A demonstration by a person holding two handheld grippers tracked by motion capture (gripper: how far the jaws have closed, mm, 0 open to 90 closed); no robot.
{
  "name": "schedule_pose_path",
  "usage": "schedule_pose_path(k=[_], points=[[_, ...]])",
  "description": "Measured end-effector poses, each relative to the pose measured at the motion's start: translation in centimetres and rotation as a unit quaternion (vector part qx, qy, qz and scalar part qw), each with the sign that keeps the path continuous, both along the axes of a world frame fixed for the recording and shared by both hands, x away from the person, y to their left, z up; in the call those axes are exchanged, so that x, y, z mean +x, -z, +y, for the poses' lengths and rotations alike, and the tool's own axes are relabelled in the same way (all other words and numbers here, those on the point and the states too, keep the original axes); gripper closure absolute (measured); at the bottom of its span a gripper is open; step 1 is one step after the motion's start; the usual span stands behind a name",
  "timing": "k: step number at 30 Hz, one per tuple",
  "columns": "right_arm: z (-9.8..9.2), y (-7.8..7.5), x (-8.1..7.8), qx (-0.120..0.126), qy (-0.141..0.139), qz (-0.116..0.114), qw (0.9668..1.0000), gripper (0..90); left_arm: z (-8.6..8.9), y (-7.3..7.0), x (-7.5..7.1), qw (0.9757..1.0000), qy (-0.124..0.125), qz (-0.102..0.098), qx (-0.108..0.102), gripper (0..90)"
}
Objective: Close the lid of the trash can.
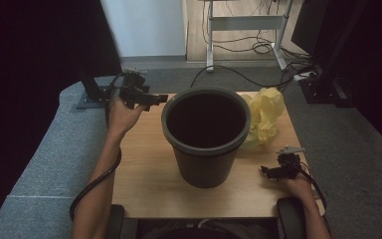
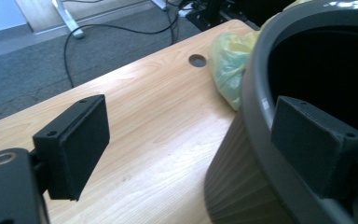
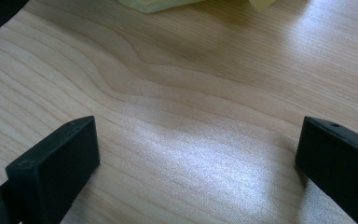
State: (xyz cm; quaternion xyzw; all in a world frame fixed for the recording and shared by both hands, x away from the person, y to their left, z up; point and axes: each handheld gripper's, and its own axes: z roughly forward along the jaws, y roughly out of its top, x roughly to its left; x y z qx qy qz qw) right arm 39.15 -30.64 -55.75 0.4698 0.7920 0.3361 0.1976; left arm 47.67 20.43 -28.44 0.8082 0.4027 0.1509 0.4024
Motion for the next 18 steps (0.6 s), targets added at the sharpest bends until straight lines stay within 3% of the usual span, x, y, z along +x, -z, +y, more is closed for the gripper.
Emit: schedule_pose_path(k=[9, 18], points=[[0.0, 0.0, 0.0, 0.0, 0.0, 0.0, 1.0, 0.0, 2.9, 1.1, -0.3, 0.9997, -0.022, -0.007, -0.001, 4.9], [0.0, 0.0, 0.0, 0.0, 0.0, 0.0, 1.0, 0.0, 5.6, 3.2, -0.7, 0.999, -0.04, -0.014, 0.016, 0.0]])
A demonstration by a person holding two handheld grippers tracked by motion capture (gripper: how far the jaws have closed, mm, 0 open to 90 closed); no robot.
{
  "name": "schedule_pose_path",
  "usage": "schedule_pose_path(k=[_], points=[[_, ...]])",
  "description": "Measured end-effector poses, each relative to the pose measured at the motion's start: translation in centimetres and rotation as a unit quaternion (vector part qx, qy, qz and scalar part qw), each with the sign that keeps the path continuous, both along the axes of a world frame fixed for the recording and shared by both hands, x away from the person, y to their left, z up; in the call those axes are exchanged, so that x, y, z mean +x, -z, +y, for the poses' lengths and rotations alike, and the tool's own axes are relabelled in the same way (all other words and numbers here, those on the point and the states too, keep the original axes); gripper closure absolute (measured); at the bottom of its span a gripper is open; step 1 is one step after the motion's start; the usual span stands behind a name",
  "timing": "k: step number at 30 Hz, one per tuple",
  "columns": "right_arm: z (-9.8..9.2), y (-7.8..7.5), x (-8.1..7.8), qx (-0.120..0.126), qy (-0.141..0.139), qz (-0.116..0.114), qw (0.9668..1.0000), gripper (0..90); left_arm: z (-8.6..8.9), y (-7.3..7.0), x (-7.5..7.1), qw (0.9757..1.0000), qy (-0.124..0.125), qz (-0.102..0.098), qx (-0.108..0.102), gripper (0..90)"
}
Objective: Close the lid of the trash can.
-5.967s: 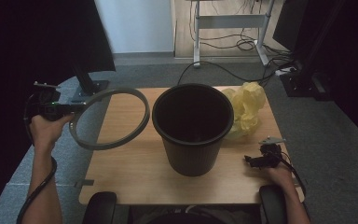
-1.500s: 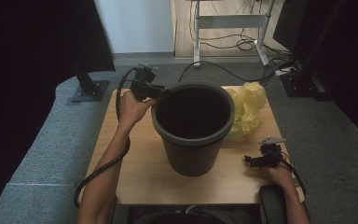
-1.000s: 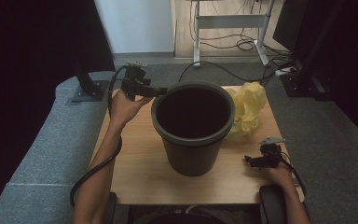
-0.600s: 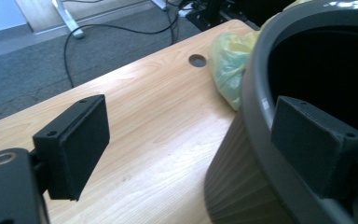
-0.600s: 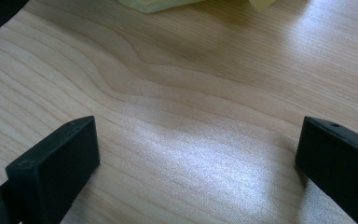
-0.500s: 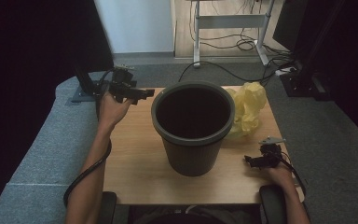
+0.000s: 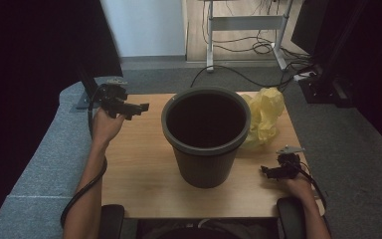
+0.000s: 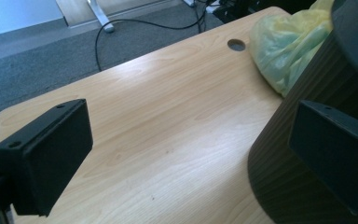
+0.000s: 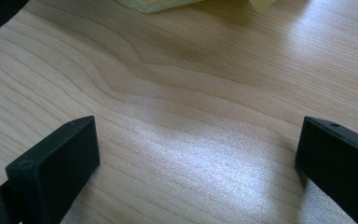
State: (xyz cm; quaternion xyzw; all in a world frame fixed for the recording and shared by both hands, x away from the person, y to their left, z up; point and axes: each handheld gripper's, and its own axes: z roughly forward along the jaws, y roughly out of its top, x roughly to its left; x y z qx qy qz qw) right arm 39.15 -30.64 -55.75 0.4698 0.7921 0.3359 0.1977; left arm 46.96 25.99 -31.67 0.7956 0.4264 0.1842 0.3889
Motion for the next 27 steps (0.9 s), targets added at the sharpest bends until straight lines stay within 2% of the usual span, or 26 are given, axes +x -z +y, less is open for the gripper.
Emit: schedule_pose_path(k=[4, 13, 22, 27], points=[[0.0, 0.0, 0.0, 0.0, 0.0, 0.0, 1.0, 0.0, 0.9, 1.0, -0.2, 1.0, -0.002, -0.001, 0.002, 0.0], [0.0, 0.0, 0.0, 0.0, 0.0, 0.0, 1.0, 0.0, 2.6, 3.6, -0.7, 0.9999, -0.006, 0.013, -0.008, 0.0], [0.0, 0.0, 0.0, 0.0, 0.0, 0.0, 1.0, 0.0, 3.3, 5.5, -1.6, 0.9997, -0.009, 0.015, -0.015, 0.0], [0.0, 0.0, 0.0, 0.0, 0.0, 0.0, 1.0, 0.0, 3.4, 6.8, -1.9, 0.9998, -0.005, 0.017, -0.005, 0.0]])
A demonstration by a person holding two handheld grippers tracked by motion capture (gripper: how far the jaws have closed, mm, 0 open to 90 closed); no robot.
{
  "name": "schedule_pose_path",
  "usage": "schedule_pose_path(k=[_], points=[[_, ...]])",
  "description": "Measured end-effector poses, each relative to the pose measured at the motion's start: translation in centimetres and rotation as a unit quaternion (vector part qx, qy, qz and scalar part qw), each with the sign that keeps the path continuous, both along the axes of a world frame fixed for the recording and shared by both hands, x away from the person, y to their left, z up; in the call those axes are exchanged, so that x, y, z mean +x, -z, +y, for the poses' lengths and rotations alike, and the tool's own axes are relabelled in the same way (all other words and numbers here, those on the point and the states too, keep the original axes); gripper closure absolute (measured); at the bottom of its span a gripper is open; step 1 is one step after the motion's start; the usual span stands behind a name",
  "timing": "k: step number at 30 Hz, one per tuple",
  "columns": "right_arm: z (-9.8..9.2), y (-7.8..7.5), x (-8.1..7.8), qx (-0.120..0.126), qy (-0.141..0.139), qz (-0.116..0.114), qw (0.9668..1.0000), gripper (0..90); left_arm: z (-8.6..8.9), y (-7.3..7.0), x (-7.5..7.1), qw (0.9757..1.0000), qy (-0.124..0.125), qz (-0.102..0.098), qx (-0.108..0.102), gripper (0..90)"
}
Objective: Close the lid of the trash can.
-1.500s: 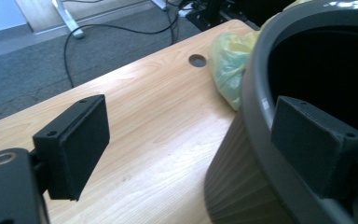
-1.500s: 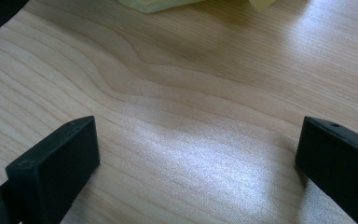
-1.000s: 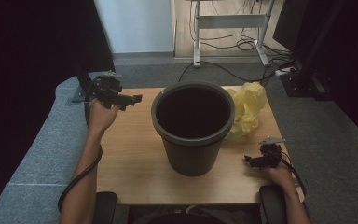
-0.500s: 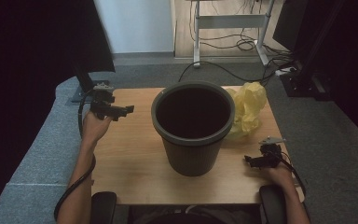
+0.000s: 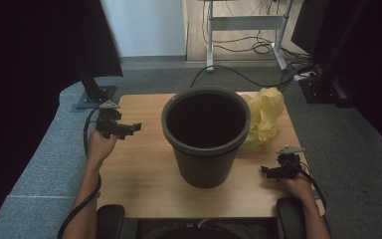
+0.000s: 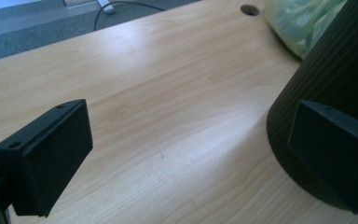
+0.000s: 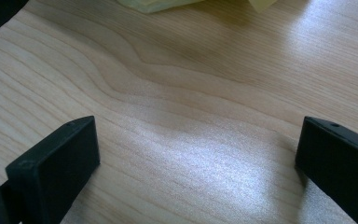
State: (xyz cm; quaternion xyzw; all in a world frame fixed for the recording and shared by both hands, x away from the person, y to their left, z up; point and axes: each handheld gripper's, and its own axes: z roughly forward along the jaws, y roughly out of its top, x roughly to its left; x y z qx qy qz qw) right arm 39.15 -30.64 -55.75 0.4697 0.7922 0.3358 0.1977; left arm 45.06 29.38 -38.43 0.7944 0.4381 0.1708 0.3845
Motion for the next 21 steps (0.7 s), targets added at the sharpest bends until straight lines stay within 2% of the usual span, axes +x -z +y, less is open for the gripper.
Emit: schedule_pose_path(k=[5, 15, 21], points=[[0.0, 0.0, 0.0, 0.0, 0.0, 0.0, 1.0, 0.0, 0.3, 1.5, -0.3, 1.0, 0.004, 0.003, 0.003, 0.0], [0.0, 0.0, 0.0, 0.0, 0.0, 0.0, 1.0, 0.0, 1.3, 4.6, -0.7, 0.9998, 0.002, 0.013, -0.015, 0.0], [0.0, 0.0, 0.0, 0.001, 0.0, 0.0, 1.0, 0.0, 1.7, 6.3, -1.1, 0.9998, 0.004, 0.017, -0.006, 0.0]])
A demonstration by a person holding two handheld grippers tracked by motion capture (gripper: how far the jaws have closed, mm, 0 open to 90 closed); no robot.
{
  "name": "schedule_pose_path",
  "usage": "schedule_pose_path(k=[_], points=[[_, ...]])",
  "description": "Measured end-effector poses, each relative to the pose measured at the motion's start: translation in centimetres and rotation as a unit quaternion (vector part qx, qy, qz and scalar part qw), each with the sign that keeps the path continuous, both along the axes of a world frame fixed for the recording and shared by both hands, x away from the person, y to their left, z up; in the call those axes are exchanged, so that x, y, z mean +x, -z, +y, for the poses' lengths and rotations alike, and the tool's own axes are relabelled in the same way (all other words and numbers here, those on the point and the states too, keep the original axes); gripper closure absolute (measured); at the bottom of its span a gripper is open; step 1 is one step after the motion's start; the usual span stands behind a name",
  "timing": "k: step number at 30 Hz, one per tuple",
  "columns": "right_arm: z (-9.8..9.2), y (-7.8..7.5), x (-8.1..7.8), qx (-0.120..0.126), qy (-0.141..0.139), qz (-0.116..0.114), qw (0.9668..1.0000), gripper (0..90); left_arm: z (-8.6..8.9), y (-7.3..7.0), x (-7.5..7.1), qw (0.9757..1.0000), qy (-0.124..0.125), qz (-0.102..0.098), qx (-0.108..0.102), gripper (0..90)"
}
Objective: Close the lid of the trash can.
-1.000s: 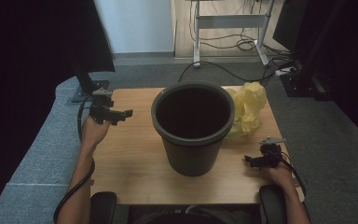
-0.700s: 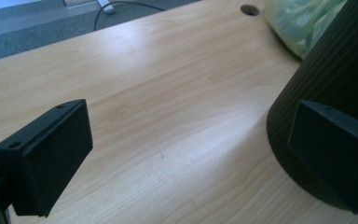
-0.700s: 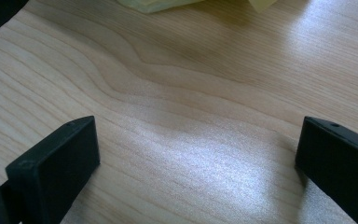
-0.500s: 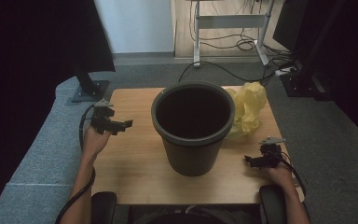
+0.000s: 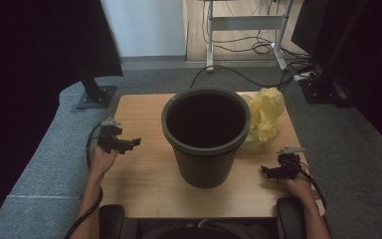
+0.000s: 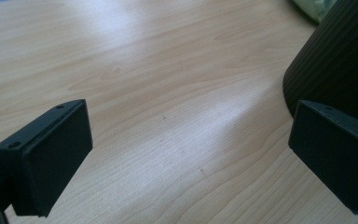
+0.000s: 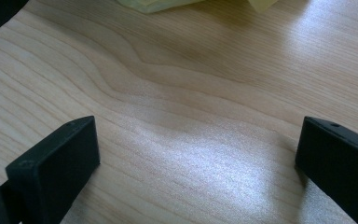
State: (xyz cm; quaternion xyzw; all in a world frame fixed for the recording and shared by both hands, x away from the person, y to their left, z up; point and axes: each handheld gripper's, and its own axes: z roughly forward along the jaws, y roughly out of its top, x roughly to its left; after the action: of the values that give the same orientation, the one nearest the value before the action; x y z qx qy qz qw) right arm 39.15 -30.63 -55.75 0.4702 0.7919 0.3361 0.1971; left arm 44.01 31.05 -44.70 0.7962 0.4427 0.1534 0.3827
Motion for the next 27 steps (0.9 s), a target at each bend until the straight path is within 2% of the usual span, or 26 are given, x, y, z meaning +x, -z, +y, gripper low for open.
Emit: schedule_pose_path(k=[6, 13, 21, 27], points=[[0.0, 0.0, 0.0, 0.0, 0.0, 0.0, 1.0, 0.0, 0.2, 1.6, -0.3, 1.0, 0.0, 0.005, 0.002, 0.0], [0.0, 0.0, 0.0, 0.0, 0.0, 0.0, 1.0, 0.0, 0.1, 3.7, -0.7, 0.9998, 0.002, 0.013, 0.014, 0.0], [0.0, 0.0, 0.0, 0.0, 0.0, 0.0, 1.0, 0.0, -0.4, 6.4, -0.9, 0.9993, 0.007, 0.031, 0.017, 0.0], [0.0, 0.0, 0.0, 0.0, 0.0, 0.0, 1.0, 0.0, -0.8, 7.5, -1.1, 0.9988, 0.015, 0.039, 0.027, 0.0]])
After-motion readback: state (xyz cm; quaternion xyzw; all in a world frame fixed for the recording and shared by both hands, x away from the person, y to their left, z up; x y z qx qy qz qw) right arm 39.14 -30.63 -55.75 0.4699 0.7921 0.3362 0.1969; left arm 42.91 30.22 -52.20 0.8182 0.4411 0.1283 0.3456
